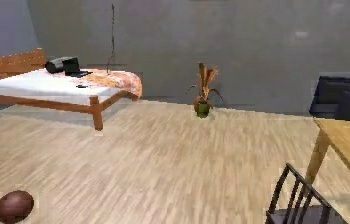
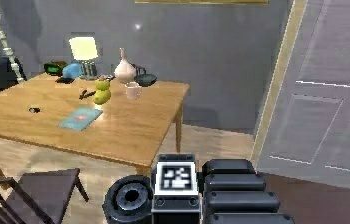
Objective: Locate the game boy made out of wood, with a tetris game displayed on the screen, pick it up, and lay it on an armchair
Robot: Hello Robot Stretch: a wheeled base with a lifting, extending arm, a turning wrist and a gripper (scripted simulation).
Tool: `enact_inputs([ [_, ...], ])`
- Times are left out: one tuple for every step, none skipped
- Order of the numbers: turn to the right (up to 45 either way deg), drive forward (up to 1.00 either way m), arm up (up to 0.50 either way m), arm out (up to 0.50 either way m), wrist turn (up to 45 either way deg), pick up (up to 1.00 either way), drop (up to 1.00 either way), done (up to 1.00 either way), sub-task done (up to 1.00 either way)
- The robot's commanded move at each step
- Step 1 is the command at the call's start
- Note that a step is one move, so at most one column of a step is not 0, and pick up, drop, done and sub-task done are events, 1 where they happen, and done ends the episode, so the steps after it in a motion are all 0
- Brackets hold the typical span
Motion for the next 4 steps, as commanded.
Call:
enact_inputs([
  [0.0, 0.75, 0.0, 0.0, 0.0, 0.0, 0.0, 0.0, 0.0],
  [15.0, 0.0, 0.0, 0.0, 0.0, 0.0, 0.0, 0.0, 0.0],
  [0.0, 0.5, 0.0, 0.0, 0.0, 0.0, 0.0, 0.0, 0.0],
  [33.0, 0.0, 0.0, 0.0, 0.0, 0.0, 0.0, 0.0, 0.0],
])
